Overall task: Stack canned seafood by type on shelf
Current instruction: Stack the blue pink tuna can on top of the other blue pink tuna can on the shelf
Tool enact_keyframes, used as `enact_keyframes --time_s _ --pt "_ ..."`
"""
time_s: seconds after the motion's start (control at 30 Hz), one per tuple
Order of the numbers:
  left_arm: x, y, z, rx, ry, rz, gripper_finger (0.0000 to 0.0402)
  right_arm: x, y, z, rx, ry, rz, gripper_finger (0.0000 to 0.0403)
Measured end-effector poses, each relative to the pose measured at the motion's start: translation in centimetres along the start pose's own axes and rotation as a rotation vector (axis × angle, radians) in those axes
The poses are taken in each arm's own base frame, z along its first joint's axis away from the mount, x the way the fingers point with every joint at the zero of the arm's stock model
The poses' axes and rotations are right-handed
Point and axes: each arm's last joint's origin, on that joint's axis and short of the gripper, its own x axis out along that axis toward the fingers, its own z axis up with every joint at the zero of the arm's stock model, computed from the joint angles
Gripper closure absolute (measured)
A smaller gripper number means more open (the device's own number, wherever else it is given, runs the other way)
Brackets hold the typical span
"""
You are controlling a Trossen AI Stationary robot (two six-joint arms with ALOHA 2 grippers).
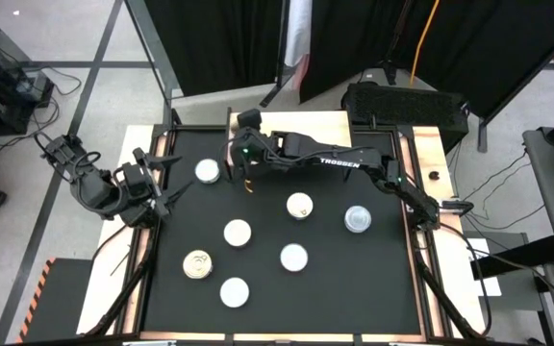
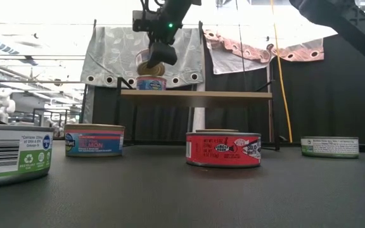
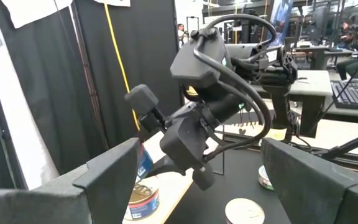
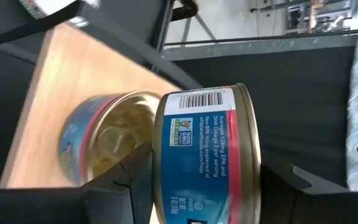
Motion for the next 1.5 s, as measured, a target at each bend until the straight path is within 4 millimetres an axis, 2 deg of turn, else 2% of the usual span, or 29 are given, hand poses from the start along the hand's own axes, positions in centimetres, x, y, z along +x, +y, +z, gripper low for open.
enact_keyframes --time_s 0.23,1.07,1.5 --pt "0.00 -0.01 0.00 -0.002 0.000 0.000 0.0066 0.43 0.62 -0.32 0.022 0.038 0.032 0.0211" --pt "0.00 -0.01 0.00 0.002 0.000 0.000 0.0066 0.55 0.33 -0.26 0.084 0.016 0.022 0.0181" --pt "0.00 -0.01 0.00 0.002 0.000 0.000 0.0066 0.55 0.43 -0.14 0.118 -0.021 0.058 0.0120"
